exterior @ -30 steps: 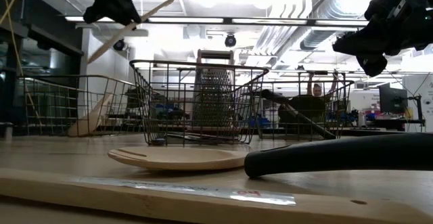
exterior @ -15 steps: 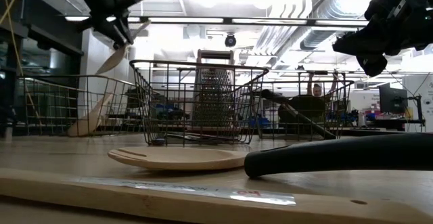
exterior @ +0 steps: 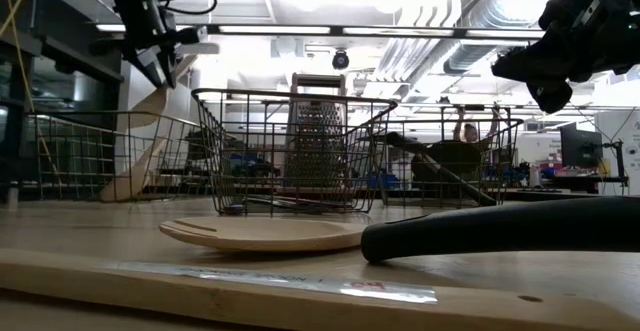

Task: Pick & Place Kitchen Items
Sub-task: Put the top brown serving spoon into the left wire basket

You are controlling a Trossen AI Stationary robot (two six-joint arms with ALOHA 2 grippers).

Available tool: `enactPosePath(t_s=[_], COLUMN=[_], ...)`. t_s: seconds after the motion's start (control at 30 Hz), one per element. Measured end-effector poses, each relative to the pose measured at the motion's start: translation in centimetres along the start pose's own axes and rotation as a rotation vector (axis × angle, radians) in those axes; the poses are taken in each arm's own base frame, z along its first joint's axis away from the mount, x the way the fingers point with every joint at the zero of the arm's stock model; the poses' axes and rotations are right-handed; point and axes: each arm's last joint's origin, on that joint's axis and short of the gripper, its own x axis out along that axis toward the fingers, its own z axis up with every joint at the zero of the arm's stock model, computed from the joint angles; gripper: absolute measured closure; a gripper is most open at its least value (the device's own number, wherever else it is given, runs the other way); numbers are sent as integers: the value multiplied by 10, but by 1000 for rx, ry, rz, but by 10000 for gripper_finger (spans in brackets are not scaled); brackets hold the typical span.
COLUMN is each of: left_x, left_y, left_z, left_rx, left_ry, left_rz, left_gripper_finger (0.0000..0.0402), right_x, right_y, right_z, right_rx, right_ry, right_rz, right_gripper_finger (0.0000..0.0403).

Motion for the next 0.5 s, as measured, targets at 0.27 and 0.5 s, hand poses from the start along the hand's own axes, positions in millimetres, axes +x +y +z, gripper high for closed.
enactPosePath(t_s=[0.27, 0.5], left_x=[17, 33], left_y=[5, 12], left_z=[-14, -30], left_rx=[-63, -114], left_ry=[24, 40], left_rz=[73, 129], left_gripper_finger=[320, 312], right_x=[0, 0], right_y=[0, 0], right_z=[0, 0], right_rx=[0, 0], right_ry=[1, 0], right_rz=[1, 0], right_gripper_finger=[401, 401])
